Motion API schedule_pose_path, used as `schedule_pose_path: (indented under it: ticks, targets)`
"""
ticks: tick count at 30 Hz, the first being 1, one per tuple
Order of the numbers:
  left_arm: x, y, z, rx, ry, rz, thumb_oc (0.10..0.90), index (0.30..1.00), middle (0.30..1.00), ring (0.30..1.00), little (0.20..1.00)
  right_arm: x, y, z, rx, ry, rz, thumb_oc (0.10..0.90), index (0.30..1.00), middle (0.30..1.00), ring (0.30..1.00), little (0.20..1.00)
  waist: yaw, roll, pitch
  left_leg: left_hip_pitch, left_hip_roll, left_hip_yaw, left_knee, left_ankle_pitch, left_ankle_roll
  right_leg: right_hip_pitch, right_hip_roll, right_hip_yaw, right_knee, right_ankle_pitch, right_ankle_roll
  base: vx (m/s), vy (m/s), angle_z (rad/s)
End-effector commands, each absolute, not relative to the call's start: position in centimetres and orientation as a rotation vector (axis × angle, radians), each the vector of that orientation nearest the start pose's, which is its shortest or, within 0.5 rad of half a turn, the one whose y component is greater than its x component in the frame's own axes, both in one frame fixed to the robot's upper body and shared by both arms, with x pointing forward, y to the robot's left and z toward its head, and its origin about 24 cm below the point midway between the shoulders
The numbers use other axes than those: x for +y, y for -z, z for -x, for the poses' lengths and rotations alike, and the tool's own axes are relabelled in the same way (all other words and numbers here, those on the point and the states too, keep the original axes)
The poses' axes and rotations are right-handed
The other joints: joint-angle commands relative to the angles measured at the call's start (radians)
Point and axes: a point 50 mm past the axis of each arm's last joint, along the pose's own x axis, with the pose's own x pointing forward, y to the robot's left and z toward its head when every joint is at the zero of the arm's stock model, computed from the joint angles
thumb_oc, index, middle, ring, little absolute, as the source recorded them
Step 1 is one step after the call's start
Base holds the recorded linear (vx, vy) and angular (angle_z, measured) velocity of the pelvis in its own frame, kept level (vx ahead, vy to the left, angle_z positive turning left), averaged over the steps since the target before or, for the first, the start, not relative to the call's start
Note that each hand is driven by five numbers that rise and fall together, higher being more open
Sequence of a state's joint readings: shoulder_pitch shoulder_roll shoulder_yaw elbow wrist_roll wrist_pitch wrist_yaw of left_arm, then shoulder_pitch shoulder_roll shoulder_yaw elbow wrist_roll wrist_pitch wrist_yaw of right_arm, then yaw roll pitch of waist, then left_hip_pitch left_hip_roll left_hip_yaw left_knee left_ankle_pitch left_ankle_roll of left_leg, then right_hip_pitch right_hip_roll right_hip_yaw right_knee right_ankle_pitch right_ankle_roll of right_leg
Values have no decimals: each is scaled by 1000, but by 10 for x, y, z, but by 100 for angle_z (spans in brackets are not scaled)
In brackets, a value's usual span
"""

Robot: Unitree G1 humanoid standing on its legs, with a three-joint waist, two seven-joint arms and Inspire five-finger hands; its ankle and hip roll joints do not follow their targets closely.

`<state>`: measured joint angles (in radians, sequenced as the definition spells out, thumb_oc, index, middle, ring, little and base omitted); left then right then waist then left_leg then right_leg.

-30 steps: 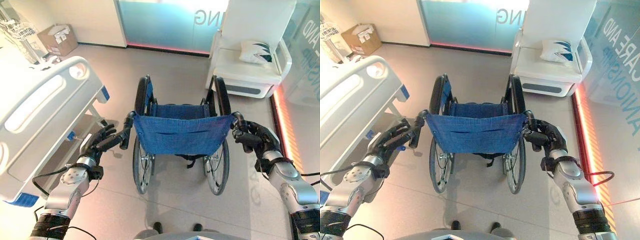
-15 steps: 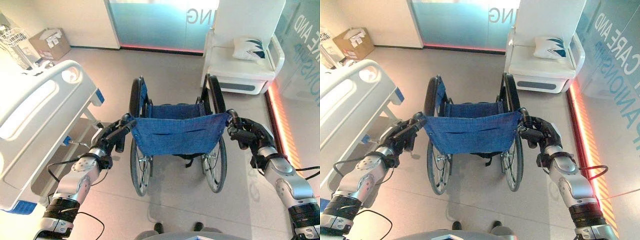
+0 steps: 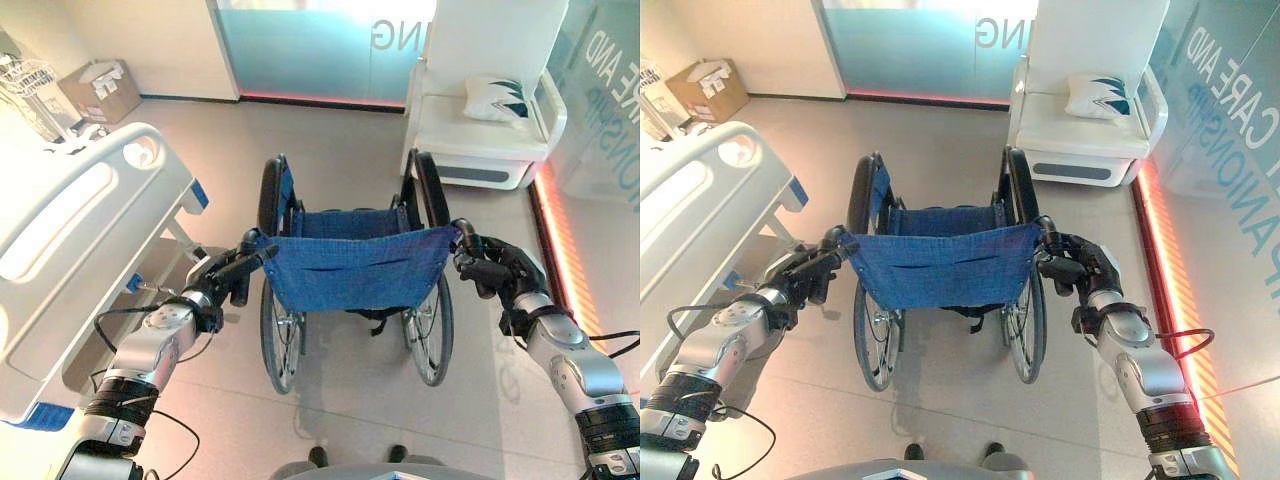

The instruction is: Push the wheelchair next to the bed

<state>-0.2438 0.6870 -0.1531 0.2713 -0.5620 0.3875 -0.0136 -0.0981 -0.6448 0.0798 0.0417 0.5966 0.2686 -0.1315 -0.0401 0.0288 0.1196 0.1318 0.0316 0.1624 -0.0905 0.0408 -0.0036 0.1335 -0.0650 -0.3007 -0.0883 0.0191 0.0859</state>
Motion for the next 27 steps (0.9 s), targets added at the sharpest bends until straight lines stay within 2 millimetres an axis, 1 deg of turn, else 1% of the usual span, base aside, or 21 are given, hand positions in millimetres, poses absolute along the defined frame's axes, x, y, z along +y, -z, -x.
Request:
schedule_pose_path:
  ticks: [1,5,6,7,8,9,12,13,16,17,19,23,27]
  targets:
    - [271,-80,-312,372,13,-262,800,900,900,900,900,-212,-84,-282,125,-145,85,400,300,300,300,300,-12,-4,-37,-7,-46,83,3,-47,-16,-25,22,23,73,-55,20,15,8,-3]
    - [267,-79,-316,409,35,-318,800,900,900,900,900,-208,-84,-284,123,-157,87,400,300,300,300,300,-13,-5,-35,-7,-49,81,3,-48,-13,-26,21,24,75,-55,21,3,1,-1]
    - [266,-80,-318,407,40,-325,703,754,754,754,754,-207,-85,-285,121,-160,88,400,300,300,300,300,-13,-5,-35,-7,-50,80,3,-48,-12,-26,21,24,76,-54,22,0,0,0]
    - [266,-80,-318,407,42,-327,629,644,644,644,644,-206,-85,-285,120,-161,90,400,300,300,300,300,-13,-5,-35,-6,-50,79,3,-48,-12,-26,21,24,76,-54,22,0,0,0]
    - [263,-82,-320,401,50,-309,411,316,316,316,316,-205,-87,-287,114,-168,94,400,300,300,300,300,-13,-6,-34,-5,-51,79,3,-49,-11,-27,20,25,78,-54,23,0,0,0]
    - [262,-82,-321,399,51,-306,400,300,300,300,300,-205,-87,-287,112,-170,96,400,300,300,300,300,-12,-6,-33,-5,-51,79,3,-49,-11,-26,20,25,78,-54,22,0,0,0]
    - [254,-81,-324,411,68,-284,400,300,300,300,300,-200,-92,-291,86,-186,113,400,300,300,300,300,-11,-6,-32,-2,-53,78,3,-50,-9,-24,20,25,77,-53,23,0,0,0]
    - [250,-79,-326,420,80,-276,400,300,300,300,300,-197,-97,-295,68,-194,122,400,300,300,300,300,-11,-7,-31,-1,-54,76,3,-51,-9,-23,20,26,78,-53,24,0,0,0]
    - [247,-77,-328,432,89,-281,400,300,300,300,300,-196,-103,-299,46,-197,138,400,300,300,300,300,-10,-8,-30,0,-54,75,3,-53,-8,-24,19,26,81,-53,24,0,0,0]
    - [243,-76,-331,456,107,-304,400,300,300,300,300,-192,-110,-306,36,-201,151,400,300,300,300,300,-8,-9,-33,1,-56,73,3,-54,-8,-23,18,26,82,-54,26,0,0,0]
    - [241,-75,-334,483,115,-337,400,300,300,300,300,-190,-114,-312,38,-197,152,400,300,300,300,300,-6,-11,-35,3,-57,73,3,-56,-7,-22,18,26,83,-54,26,0,0,0]
    - [240,-71,-338,537,116,-389,400,300,300,300,300,-188,-112,-322,88,-192,125,400,300,300,300,300,-4,-14,-41,6,-60,69,5,-59,-5,-19,17,26,85,-54,26,6,4,-2]
    - [239,-67,-342,587,124,-448,400,300,300,300,300,-187,-113,-332,123,-183,135,400,300,300,300,300,-1,-20,-43,9,-61,67,9,-62,-2,-17,16,27,90,-55,27,3,1,-1]
